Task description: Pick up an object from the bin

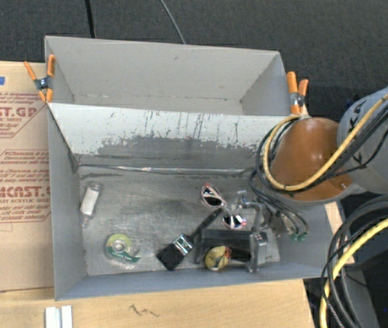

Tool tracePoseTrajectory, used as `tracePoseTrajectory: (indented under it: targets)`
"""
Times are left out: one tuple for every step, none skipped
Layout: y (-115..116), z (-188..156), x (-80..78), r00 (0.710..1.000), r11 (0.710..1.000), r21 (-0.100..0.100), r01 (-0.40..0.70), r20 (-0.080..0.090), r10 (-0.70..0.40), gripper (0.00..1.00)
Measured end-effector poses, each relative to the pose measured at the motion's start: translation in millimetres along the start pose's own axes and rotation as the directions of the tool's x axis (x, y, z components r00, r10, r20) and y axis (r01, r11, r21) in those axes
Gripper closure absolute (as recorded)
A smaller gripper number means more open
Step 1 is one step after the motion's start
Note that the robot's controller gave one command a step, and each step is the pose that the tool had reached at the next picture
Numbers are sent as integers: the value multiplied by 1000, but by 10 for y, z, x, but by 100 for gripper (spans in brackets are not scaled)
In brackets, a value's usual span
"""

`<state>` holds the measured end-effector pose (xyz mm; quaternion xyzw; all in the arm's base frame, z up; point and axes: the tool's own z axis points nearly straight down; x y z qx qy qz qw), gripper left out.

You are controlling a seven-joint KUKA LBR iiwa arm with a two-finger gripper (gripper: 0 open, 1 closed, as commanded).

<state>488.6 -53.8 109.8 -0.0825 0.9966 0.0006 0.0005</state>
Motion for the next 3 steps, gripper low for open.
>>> tracePoseTrajectory:
  targets:
    - [-123, 328, -131, 918, 918, 6, 397, 20, -397, 100]
    - [-122, 328, -132, 918, 918, 6, 397, 20, -397, 100]
    - [28, -1106, -194, 916, 916, 0, 400, 0, -400, 100]
